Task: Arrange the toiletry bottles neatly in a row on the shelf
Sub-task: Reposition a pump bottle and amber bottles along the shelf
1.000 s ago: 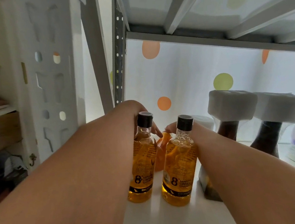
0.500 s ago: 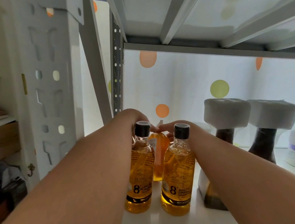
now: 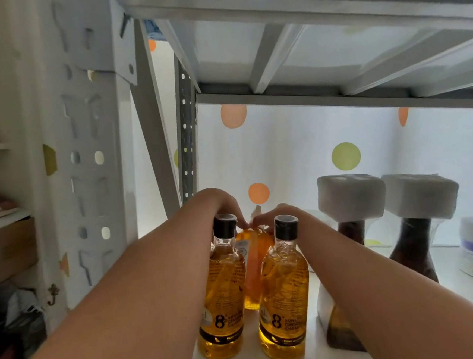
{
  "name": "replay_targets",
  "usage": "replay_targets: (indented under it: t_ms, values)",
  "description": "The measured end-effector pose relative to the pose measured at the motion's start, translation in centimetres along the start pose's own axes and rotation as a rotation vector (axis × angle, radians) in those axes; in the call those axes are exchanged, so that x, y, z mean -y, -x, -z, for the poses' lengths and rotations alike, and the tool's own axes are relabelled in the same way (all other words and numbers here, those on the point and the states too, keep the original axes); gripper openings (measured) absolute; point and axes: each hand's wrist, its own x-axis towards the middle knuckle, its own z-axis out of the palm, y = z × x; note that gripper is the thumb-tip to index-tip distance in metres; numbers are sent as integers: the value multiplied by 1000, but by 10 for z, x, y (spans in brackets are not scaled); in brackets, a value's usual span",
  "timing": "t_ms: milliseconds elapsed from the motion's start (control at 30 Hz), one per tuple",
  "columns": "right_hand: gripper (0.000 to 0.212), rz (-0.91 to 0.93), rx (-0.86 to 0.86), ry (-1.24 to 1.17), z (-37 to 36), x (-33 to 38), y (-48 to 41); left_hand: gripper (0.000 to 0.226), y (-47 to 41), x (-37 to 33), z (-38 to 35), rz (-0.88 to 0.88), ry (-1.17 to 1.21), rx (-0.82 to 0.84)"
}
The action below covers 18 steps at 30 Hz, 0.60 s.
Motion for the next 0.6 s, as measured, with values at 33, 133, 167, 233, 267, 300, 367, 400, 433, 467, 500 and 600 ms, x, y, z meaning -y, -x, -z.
replay_targets:
  t_ms: [33, 133, 167, 233, 267, 300, 367, 400, 433, 467, 500, 600]
  values:
    - [17, 35, -10, -1, -1, -1, -1, 62, 4, -2, 1, 11, 19, -16]
    - [29, -171, -155, -38, -1, 10, -7, 48, 31, -14, 5, 26, 87, -133]
    - [35, -192, -154, 22, -3, 22, -7, 43, 40, -18, 7, 13, 128, -159]
    - [32, -73, -229, 95, -2, 38, -4, 35, 60, -25, 10, -27, 204, -197]
    - [28, -17, -291, 103, 0, 43, 0, 33, 65, -28, 11, -51, 231, -229]
    - [24, 28, -356, 101, 1, 50, 5, 32, 70, -31, 11, -79, 256, -261]
    - [16, 89, -478, 53, 7, 57, 11, 36, 78, -34, 13, -142, 290, -331]
    - [13, 107, -532, 5, 10, 64, 13, 38, 82, -35, 15, -182, 299, -363]
    - [13, 124, -575, -44, 14, 70, 14, 40, 87, -37, 16, -226, 303, -395]
    - [14, 130, -606, -77, 18, 76, 15, 41, 92, -39, 18, -271, 307, -432]
    - [15, 127, -632, -85, 21, 82, 15, 43, 96, -41, 20, -310, 316, -478]
    - [21, 130, -706, -86, 28, 102, 22, 42, 102, -46, 20, -403, 385, -587]
